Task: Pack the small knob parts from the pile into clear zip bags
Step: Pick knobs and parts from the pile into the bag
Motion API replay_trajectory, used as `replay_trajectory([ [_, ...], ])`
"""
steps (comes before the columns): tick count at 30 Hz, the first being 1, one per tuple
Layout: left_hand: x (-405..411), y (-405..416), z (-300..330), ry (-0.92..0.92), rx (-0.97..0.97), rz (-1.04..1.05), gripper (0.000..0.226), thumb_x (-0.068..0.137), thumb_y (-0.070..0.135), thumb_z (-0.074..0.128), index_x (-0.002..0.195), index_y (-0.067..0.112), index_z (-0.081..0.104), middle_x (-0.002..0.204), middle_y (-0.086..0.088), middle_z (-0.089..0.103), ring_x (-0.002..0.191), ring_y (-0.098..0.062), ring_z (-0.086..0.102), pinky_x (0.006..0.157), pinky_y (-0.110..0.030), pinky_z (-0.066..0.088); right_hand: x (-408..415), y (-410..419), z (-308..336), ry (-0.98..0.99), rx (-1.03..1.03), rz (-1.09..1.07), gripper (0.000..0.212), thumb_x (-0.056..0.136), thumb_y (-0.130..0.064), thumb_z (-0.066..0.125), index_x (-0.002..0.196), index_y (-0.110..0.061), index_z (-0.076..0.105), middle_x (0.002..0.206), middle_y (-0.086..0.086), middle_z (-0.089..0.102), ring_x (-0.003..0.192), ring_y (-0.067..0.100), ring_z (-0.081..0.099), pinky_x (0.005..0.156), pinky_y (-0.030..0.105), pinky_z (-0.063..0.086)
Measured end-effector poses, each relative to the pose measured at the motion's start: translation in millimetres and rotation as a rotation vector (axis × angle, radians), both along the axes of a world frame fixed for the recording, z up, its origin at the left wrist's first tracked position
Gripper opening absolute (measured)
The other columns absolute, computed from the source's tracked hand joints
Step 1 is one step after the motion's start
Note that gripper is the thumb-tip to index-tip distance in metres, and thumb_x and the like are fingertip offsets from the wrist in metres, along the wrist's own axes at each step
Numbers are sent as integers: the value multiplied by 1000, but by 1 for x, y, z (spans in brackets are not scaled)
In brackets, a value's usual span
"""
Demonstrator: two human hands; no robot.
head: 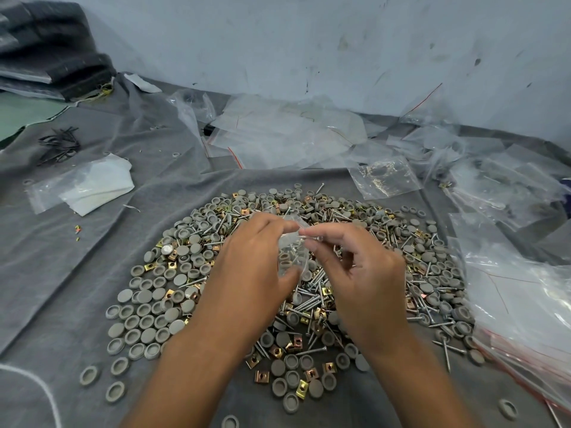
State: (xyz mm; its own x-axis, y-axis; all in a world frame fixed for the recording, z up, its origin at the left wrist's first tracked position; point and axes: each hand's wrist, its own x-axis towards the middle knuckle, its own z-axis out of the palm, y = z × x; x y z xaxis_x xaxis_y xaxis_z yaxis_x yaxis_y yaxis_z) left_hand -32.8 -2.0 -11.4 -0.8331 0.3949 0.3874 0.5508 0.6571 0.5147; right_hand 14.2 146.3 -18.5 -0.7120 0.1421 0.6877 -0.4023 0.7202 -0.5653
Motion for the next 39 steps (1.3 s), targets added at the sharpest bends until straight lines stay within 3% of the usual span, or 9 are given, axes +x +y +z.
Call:
replay_trajectory([
  [5, -2, -2, 0, -4, 19, 5, 48, 83, 32, 77, 127, 29, 60, 113, 25, 45, 101, 5, 44, 100, -26, 45, -3, 2, -7, 11, 253, -21, 21, 88, -17, 79, 109, -15, 76, 106, -7, 75, 99, 11, 65, 84, 27, 53],
  [11, 0, -3, 2, -26, 19, 5, 56, 80, 34, 79, 131, 31, 57, 115, 23, 48, 103, 2, 47, 101, -26, 44, -3, 7, 0, -13, 47, -11, 11, 89, -18, 77, 99, -20, 73, 92, -17, 65, 82, -7, 59, 73, 5, 42],
  [15, 1, -3, 2, -42, 21, 15, 57, 80, 32, 79, 132, 32, 56, 115, 24, 48, 100, 1, 47, 101, -24, 43, 0, 23, 1, -382, 8, -22, 10, 90, -31, 72, 97, -36, 67, 88, -24, 64, 82, -3, 64, 66, 17, 55],
  [18, 0, -3, 2, -41, 12, 17, 56, 81, 31, 79, 132, 33, 55, 114, 24, 47, 98, 2, 47, 100, -23, 43, 4, 29, -4, -734, 248, -21, 16, 88, -43, 73, 100, -45, 63, 98, -28, 60, 84, -7, 62, 81, 26, 57],
  [20, 0, -3, 1, -34, 1, 19, 56, 81, 30, 79, 132, 33, 56, 114, 24, 47, 97, 3, 45, 99, -22, 43, 5, 25, -7, -821, 412, -9, 21, 86, -51, 73, 104, -48, 62, 113, -29, 55, 102, -5, 55, 98, 31, 49],
  [22, 0, -3, 0, -34, 2, 25, 56, 81, 30, 79, 132, 33, 56, 113, 25, 47, 95, 3, 44, 97, -20, 42, 4, 22, -8, -814, 524, -3, 23, 86, -55, 71, 107, -49, 64, 115, -28, 50, 112, 1, 42, 100, 31, 41],
  [31, -1, -3, -1, -18, 2, 25, 56, 81, 29, 78, 132, 32, 56, 111, 25, 46, 94, 4, 43, 94, -20, 43, 6, 16, -11, -765, 660, 57, 10, 95, -50, 60, 102, -44, 56, 113, -20, 43, 102, 4, 30, 83, 28, 31],
  [36, -1, -3, 0, -17, 6, 27, 56, 80, 30, 79, 132, 31, 56, 111, 24, 46, 91, 3, 42, 93, -19, 40, 5, 25, -14, -759, 590, 81, 6, 100, -45, 52, 95, -44, 51, 107, -25, 45, 99, -1, 32, 85, 24, 34],
  [39, 0, -3, 1, -22, 0, 22, 57, 81, 32, 78, 133, 32, 55, 114, 25, 45, 94, 3, 42, 95, -18, 40, 4, 33, -7, -806, 283, 154, 9, 100, -46, 52, 91, -44, 54, 95, -24, 56, 92, -5, 49, 75, 17, 39],
])
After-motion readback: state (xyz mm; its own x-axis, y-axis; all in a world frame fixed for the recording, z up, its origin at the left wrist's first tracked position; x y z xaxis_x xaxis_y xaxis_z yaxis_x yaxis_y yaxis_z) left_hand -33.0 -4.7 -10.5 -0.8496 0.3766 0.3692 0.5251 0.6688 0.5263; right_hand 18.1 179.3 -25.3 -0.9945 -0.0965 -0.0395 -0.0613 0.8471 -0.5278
